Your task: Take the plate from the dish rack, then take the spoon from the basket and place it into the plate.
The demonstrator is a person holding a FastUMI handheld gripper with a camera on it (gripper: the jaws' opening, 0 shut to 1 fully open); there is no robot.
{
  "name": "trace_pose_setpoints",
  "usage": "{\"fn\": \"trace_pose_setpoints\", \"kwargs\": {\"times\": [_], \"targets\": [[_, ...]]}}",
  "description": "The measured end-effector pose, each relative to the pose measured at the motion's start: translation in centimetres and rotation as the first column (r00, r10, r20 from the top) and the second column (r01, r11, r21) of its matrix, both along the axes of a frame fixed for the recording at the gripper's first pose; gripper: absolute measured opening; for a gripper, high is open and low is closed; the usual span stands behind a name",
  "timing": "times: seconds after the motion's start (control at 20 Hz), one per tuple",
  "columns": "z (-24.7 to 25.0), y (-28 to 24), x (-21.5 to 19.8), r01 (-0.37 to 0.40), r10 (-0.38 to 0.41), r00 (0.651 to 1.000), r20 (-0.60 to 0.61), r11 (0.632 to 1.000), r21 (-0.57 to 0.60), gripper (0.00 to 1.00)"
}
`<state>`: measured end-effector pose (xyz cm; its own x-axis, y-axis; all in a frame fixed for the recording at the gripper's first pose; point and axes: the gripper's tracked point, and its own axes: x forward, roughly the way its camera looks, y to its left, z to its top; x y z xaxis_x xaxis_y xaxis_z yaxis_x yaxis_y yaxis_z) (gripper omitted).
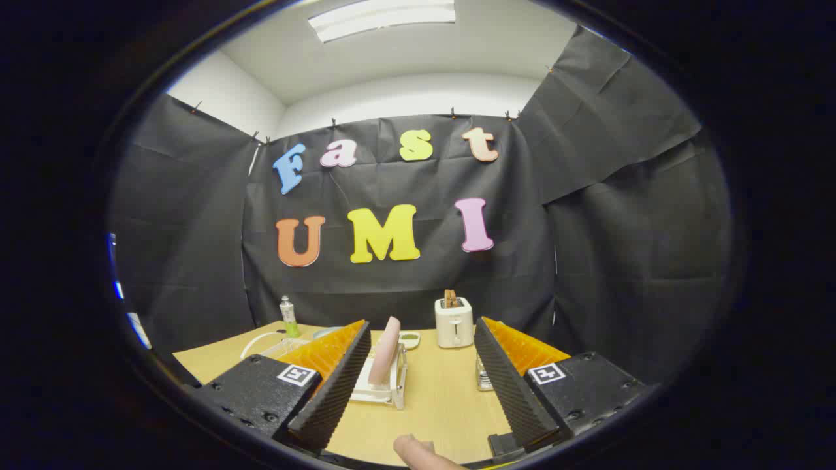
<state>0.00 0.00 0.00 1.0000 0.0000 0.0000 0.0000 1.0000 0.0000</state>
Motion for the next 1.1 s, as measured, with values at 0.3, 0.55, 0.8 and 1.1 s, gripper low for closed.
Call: {"fn": "trace_pose_setpoints", "kwargs": {"times": [0.3, 0.55, 0.8, 1.1], "targets": [[-0.8, 0.1, 0.1, -0.007, 0.007, 1.0, -0.005, 1.0, -0.019, 1.0], [-1.1, -0.5, 0.2, 0.005, -0.006, 1.0, -0.006, 0.999, -0.038, 1.0], [-1.0, -1.2, 0.3, 0.011, -0.011, 1.0, -0.008, 0.999, -0.037, 1.0], [-0.2, -0.8, 0.8, -0.015, 0.014, 0.999, -0.035, 0.999, -0.046, 1.0]]}}
